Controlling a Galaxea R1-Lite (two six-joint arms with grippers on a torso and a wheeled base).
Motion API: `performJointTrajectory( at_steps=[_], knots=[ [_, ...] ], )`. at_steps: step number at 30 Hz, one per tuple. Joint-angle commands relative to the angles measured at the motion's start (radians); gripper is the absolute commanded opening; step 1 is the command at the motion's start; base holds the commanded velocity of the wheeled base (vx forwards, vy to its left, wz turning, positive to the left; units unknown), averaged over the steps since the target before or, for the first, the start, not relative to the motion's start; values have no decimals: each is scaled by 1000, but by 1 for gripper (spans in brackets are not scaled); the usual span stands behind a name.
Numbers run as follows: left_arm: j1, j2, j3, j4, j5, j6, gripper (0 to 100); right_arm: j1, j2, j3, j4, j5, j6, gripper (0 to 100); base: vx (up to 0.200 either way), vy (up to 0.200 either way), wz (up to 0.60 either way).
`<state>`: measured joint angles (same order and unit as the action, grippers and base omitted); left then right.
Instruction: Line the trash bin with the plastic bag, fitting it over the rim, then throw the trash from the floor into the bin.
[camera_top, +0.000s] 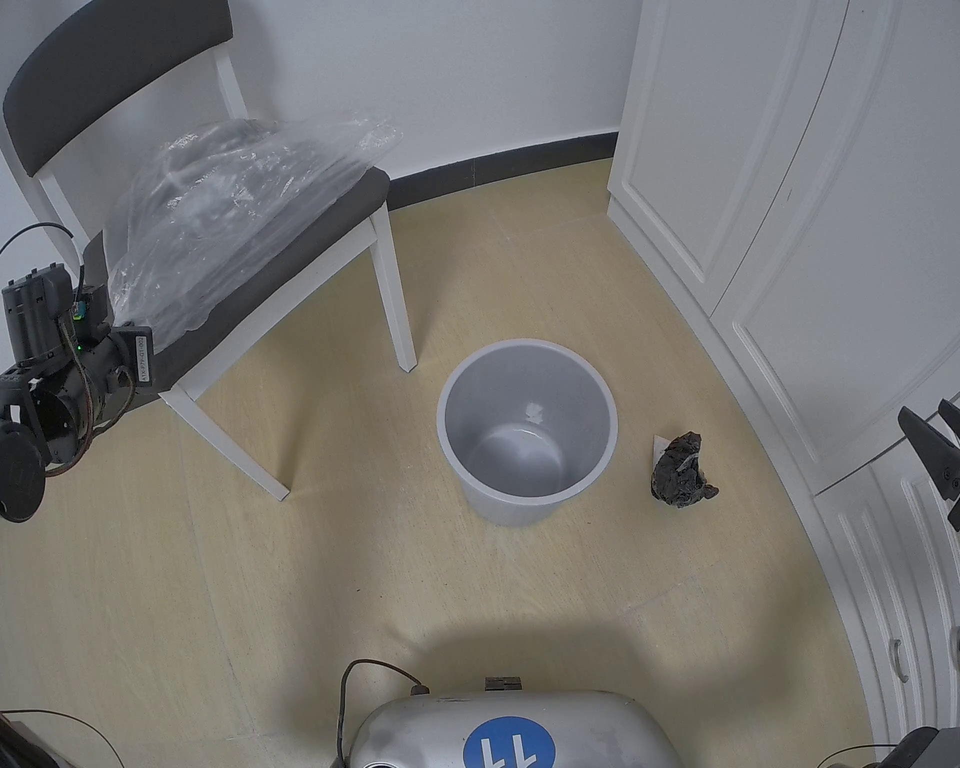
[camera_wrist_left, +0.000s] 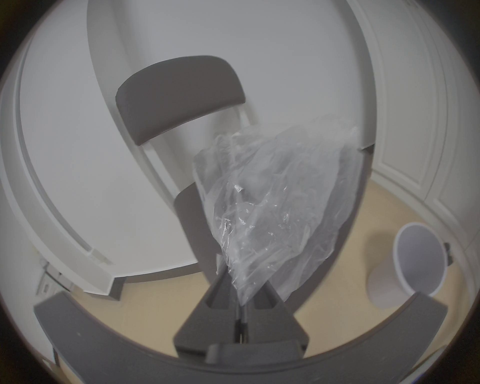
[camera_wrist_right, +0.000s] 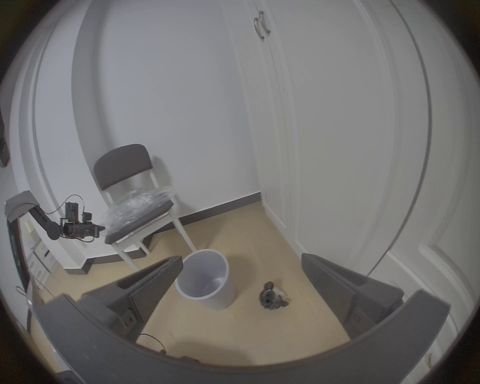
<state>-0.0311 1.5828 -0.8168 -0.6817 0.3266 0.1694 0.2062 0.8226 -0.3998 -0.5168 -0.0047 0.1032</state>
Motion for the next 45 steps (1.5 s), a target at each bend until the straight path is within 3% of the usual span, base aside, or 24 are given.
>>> performJointTrajectory(
  at_steps=[1,3,7,10,12,16,19,21,25,32,40,45],
  knots=[
    [-107,-118,38,4,-11,-34,0,98,46,-2,-20,-34,23,100,0,0,0],
    [-139,-153,48,7,-21,-36,0,139,63,-4,-35,-60,24,100,0,0,0],
    [-254,-233,57,8,-73,-37,0,363,211,-8,-166,-201,58,100,0,0,0],
    [-332,-267,61,7,-86,-37,0,406,359,-22,-302,-275,99,100,0,0,0],
    [-392,-293,61,11,-89,-37,0,407,441,-17,-405,-287,113,100,0,0,0],
    [-500,-328,56,16,-100,-36,0,406,521,-5,-508,-276,170,100,0,0,0],
    [-555,-342,53,16,-103,-30,0,403,537,-16,-514,-262,220,100,0,0,0],
    [-629,-354,48,19,-101,-27,0,401,541,-33,-506,-202,268,100,0,0,0],
    [-698,-369,48,28,-103,-25,0,401,553,-34,-512,-184,279,100,0,0,0],
    [-739,-374,59,30,-126,21,0,387,540,-22,-506,-155,285,100,0,0,0],
    [-745,-422,56,156,-242,50,0,345,547,-21,-503,-127,297,100,0,0,0],
    [-754,-426,57,157,-288,104,0,306,552,12,-499,-34,300,100,0,0,0]
  ],
)
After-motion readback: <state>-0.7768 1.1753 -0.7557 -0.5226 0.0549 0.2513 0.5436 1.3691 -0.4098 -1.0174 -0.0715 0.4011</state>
